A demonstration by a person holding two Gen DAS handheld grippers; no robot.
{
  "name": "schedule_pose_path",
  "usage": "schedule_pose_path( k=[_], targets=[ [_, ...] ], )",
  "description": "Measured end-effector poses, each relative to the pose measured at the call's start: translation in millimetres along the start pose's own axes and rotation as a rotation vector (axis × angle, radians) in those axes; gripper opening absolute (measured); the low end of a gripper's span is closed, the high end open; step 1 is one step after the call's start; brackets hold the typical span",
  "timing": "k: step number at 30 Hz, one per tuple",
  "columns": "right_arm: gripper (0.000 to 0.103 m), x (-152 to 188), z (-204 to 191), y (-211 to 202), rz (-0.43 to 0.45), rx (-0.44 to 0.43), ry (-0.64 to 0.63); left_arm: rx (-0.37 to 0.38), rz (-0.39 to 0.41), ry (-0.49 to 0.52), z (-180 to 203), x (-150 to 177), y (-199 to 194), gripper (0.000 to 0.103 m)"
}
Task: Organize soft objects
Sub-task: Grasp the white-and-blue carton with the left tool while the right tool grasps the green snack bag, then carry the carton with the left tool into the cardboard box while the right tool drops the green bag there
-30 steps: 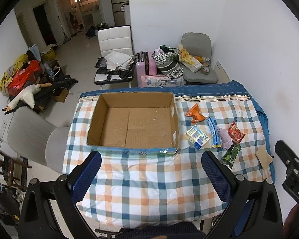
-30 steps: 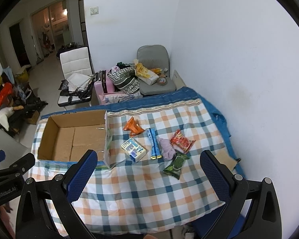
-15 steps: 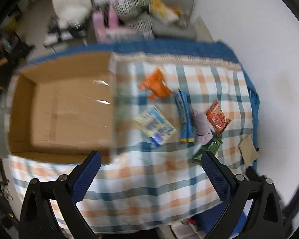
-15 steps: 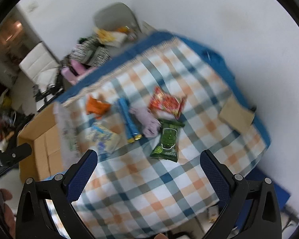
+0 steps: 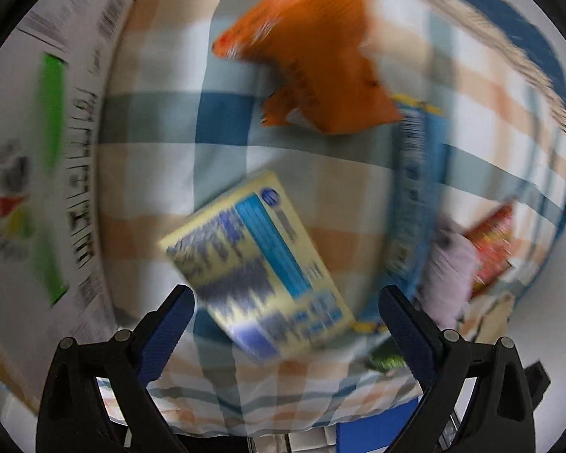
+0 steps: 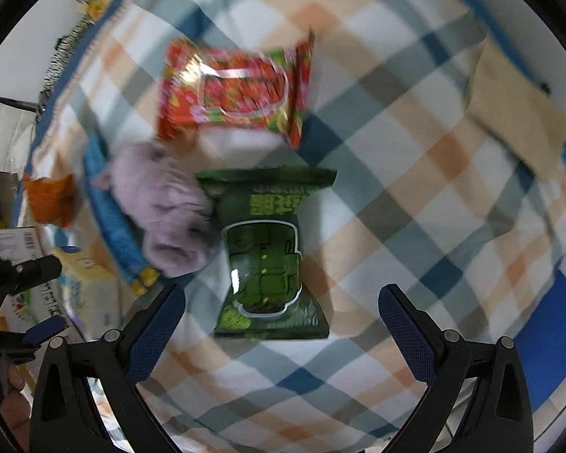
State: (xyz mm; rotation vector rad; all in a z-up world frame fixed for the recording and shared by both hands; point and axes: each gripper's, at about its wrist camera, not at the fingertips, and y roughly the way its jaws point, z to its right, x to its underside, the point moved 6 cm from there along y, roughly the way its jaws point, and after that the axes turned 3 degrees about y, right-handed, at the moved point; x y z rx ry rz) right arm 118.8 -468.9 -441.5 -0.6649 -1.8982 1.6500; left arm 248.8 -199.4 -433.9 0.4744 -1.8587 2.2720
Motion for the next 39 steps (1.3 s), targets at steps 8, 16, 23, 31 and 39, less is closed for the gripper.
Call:
schedule_pose_path(
  k=[8, 16, 23, 31, 39],
  targets=[
    [0.077, -4, 9, 40, -0.058, -0.030, 0.035, -0.035, -0.018, -0.022, -4, -8, 32, 0.073],
    [0.049, 4, -4, 57, -0.060, 0.003, -0.003, -0.058, 0.031, -0.008, 1, 2, 30, 0.069],
    [0.042, 13, -13, 52, -0.054, 0.009, -0.020, -0.047, 0.074, 0.054, 13, 33, 14, 0.067],
    [0.041, 43, -26, 5, -0.022, -0.029, -0.082, 0.047, 0.167, 0.151, 17, 90, -21, 0.067],
    [0.041, 85, -88, -76, 0.025, -0.142, -0.260, 0.142, 0.350, 0.159, -43, 86, -132, 0.067]
  ],
)
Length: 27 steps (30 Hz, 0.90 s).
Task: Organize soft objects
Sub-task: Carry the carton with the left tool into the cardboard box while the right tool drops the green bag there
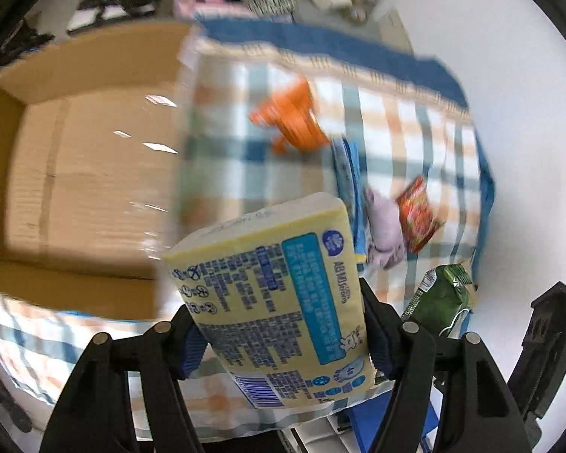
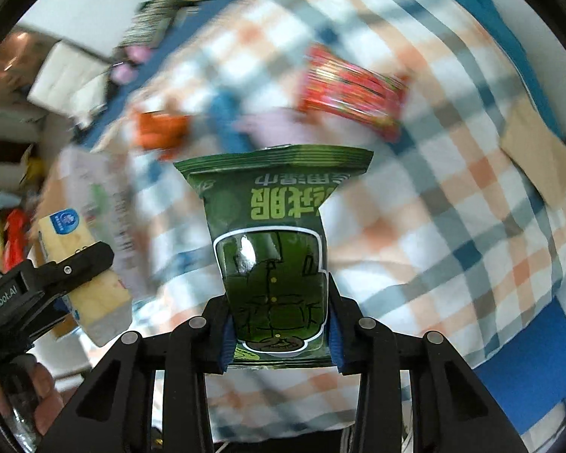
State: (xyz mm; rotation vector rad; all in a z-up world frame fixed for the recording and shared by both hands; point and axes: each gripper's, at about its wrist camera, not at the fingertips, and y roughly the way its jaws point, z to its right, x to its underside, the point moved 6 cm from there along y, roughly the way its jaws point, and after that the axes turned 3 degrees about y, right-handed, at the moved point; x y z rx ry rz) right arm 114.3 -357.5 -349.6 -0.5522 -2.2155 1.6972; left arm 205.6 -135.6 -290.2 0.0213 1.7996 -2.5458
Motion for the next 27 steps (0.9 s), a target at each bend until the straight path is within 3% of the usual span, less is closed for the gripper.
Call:
schedule_pose_path(
  k=[4, 8, 16, 20, 27],
  targets=[
    [0.040, 3, -79, -35, 0.018, -0.098, -0.135, -0.019, 0.079, -0.052, -50, -18, -49, 0.067],
    [0.040, 12, -168, -38, 0.027, -0.143, -0.253, -0.045, 0.115, -0.121, -105, -42, -67, 0.067],
    [0.040, 15, -302, 13, -0.031, -0.118, -0.336, -0.037, 0.034, -0.259, -205, -93, -33, 0.067],
    [0.040, 4, -338, 54, -0.034, -0.053, -0.334, 0.031, -0.048, -0.295, -229, -113, 1, 0.067],
    [0.041, -22, -356, 117, -0.026, 0.070, -0.356, 0.046, -0.130, -0.231, -223, -137, 37, 0.068]
  ],
)
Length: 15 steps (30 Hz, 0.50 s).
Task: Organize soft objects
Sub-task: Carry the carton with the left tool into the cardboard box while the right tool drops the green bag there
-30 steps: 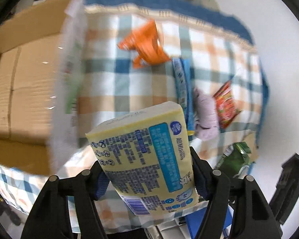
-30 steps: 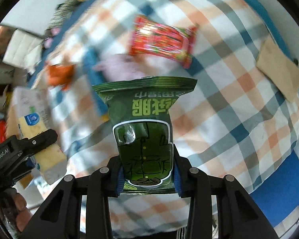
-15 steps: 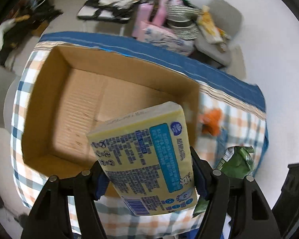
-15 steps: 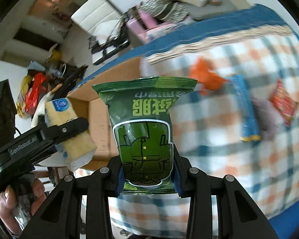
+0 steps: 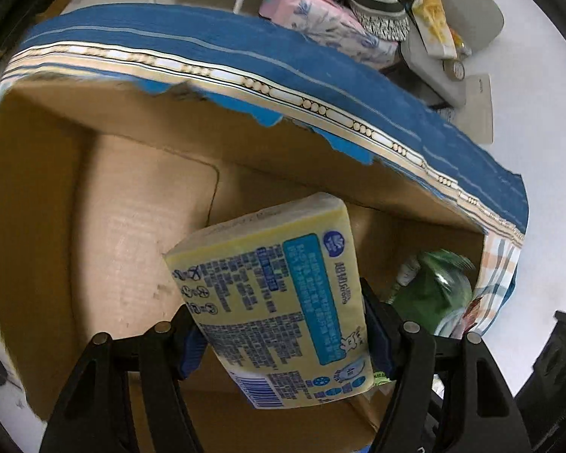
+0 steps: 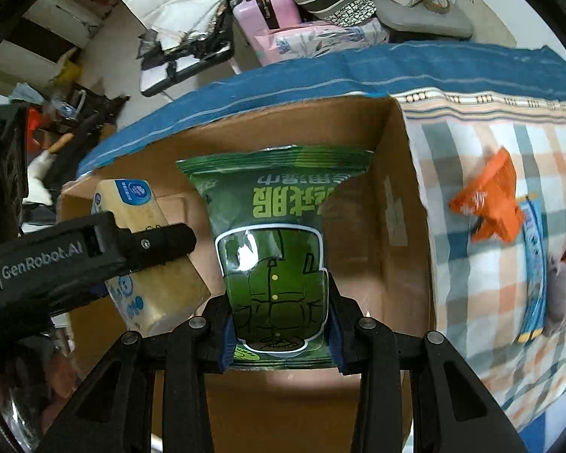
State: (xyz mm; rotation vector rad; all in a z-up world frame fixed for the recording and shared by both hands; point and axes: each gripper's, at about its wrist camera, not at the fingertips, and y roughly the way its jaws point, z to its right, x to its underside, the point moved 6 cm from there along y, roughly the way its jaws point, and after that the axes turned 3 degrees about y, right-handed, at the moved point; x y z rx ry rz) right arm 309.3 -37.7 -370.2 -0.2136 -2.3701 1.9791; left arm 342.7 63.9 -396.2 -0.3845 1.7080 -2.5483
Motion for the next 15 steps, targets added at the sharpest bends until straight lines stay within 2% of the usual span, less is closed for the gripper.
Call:
schedule_pose_path(
  k=[5, 7, 9, 12, 15],
  targets=[
    [0.043, -11, 1, 12, 0.003, 0.056, -0.024, 0.019, -0.031, -0.010, 1, -5, 11, 0.067],
    [0.053, -17, 0, 15, 0.014, 0.059, -0.015, 0.021, -0.029, 0.000, 2, -7, 10, 0.069],
    [0.057, -19, 2, 15, 0.017, 0.061, -0.007, 0.006, -0.012, 0.018, 2, -7, 4, 0.084],
    [0.069, -18, 4, 12, 0.023, 0.075, -0.011, -0.042, 0.023, 0.048, -4, -4, -6, 0.095],
    [0.083, -15, 3, 9, 0.026, 0.087, -0.022, -0.111, 0.066, 0.088, -12, 4, -17, 0.099]
  ],
)
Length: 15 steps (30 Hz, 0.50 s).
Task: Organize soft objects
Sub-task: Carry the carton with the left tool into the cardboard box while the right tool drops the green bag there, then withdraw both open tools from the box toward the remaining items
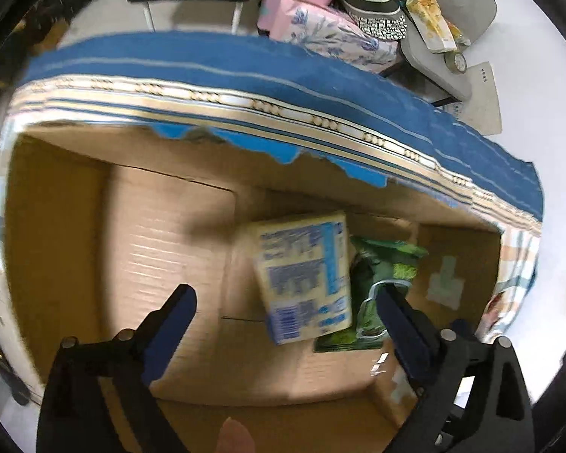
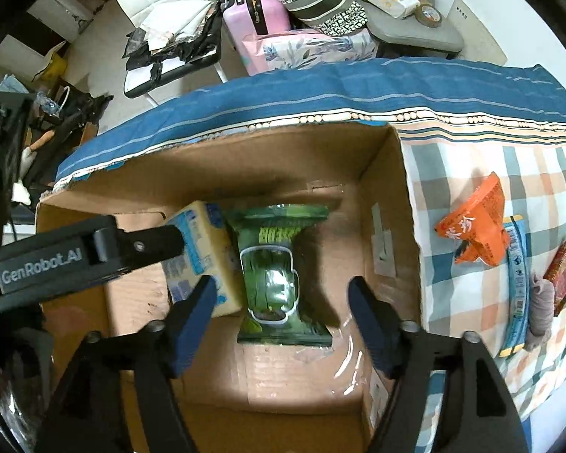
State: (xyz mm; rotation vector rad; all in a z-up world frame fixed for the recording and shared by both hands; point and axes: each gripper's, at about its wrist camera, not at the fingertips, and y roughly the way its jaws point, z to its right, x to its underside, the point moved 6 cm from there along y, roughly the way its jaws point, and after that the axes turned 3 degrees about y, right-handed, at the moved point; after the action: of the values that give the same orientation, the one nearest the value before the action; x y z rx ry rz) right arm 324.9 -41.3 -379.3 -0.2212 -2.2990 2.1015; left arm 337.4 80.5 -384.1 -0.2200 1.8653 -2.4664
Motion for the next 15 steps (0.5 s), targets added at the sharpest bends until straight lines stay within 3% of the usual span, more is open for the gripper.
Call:
schedule_pose_path(
  k=[1, 4, 10, 15],
  targets=[
    [0.091, 3, 0, -3, 0.005, 0.009, -0.007, -0.027, 0.014, 0.016, -3, 4, -3, 0.099],
    [0.103, 11, 2, -9, 0.024, 0.034, -0.028, -0.090, 0.059, 0.053, -13, 18, -13, 0.100],
    [0.103, 40, 4, -28, 0.054, 0.061, -0.059, -0.170, 0.180, 0.109, -29, 51, -42, 0.100],
    [0.103, 66, 0, -57, 0.117, 0.074, -0.079, -0.192, 0.266, 0.125, -37, 82, -70, 0.100]
  ],
)
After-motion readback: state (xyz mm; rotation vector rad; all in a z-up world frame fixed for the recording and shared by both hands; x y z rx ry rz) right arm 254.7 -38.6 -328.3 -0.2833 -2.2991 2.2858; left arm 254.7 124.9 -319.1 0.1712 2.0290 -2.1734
